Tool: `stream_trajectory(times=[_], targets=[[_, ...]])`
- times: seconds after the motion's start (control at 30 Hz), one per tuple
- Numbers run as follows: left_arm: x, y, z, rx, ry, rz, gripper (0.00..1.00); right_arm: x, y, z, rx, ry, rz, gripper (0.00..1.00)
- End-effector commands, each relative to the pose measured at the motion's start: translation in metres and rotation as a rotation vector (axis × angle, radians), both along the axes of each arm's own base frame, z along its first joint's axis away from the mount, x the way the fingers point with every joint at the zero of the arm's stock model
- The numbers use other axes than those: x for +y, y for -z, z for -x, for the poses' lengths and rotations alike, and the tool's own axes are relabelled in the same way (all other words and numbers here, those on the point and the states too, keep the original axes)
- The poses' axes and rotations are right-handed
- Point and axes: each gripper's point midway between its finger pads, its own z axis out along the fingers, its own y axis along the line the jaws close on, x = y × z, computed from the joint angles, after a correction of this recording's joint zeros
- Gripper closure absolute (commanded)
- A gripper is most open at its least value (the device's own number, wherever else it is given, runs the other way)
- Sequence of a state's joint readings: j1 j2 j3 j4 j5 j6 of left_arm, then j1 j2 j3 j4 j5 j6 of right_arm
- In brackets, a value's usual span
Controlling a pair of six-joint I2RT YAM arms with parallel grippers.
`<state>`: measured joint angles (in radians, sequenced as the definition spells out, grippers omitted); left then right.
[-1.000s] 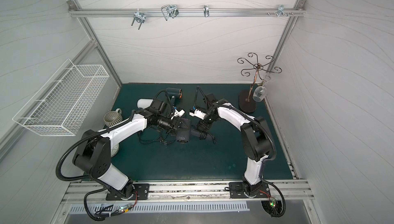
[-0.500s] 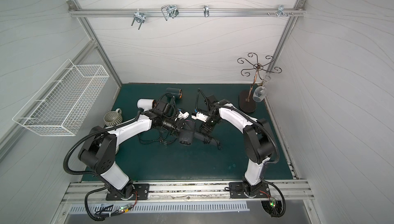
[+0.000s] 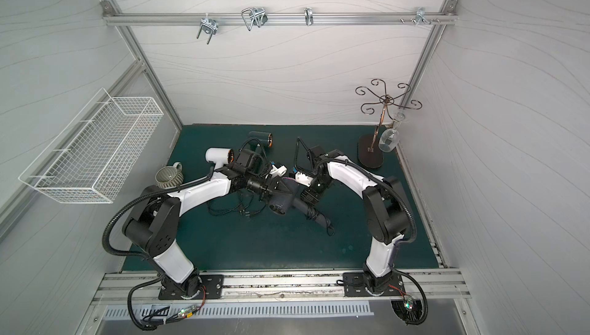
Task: Wrap the cord around the hair dryer
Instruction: Wrap the power cord around the hair dryer.
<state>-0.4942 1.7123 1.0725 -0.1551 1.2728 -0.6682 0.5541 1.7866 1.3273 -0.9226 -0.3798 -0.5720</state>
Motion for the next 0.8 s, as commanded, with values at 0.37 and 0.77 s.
stream_trajectory(times=[0.37, 0.77], targets=[[-0.02, -0.022, -0.028, -0.191, 0.011, 0.165, 1.0, -0.006, 0.014, 0.025, 0.167, 0.066, 0.051, 0.38], [-0.017, -0.007, -0.016, -0.156, 0.013, 0.166, 1.0, -0.036, 0.024, -0.002, 0.18, 0.247, 0.137, 0.36]])
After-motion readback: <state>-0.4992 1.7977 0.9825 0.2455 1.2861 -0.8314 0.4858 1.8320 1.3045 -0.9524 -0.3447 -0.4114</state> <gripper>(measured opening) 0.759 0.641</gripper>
